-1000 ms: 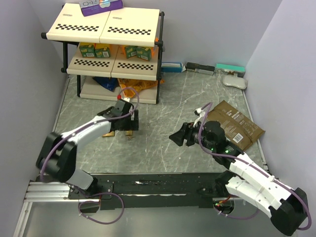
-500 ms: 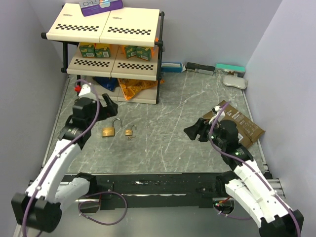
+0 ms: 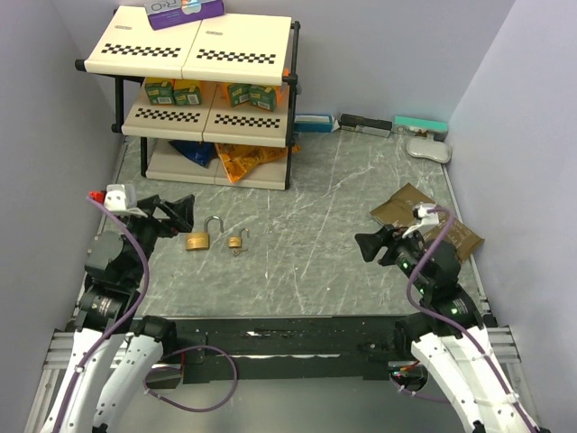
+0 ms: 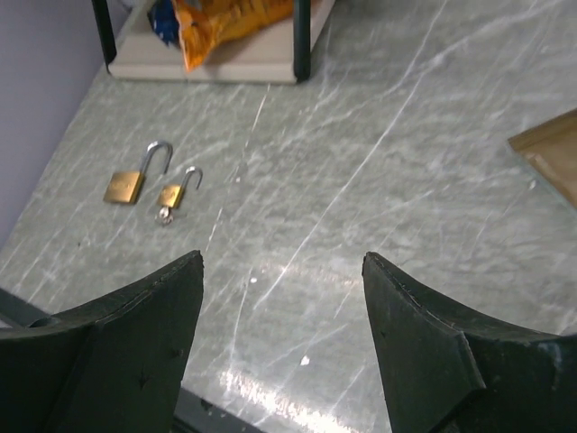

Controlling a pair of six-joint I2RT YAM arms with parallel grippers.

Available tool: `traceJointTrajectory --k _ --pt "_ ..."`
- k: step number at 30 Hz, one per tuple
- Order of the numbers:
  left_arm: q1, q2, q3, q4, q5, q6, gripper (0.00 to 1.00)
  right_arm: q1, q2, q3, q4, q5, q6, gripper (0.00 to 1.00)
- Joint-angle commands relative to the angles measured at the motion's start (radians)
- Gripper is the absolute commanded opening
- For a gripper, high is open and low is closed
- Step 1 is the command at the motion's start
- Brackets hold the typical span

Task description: Unlock with the key

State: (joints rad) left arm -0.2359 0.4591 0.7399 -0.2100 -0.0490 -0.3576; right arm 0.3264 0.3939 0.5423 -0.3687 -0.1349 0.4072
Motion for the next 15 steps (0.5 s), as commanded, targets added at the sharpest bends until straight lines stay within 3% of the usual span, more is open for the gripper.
traceJointTrajectory --k 1,15 --pt "0.001 0.006 -0.002 0.008 -0.064 0.019 0.99 -0.007 -0.058 0.042 -0.003 0.061 -0.036 0.78" --pt "0.001 0.013 -0.011 0.015 -0.029 0.019 1.0 -0.007 -0.087 0.027 0.007 0.072 -0.047 0.78"
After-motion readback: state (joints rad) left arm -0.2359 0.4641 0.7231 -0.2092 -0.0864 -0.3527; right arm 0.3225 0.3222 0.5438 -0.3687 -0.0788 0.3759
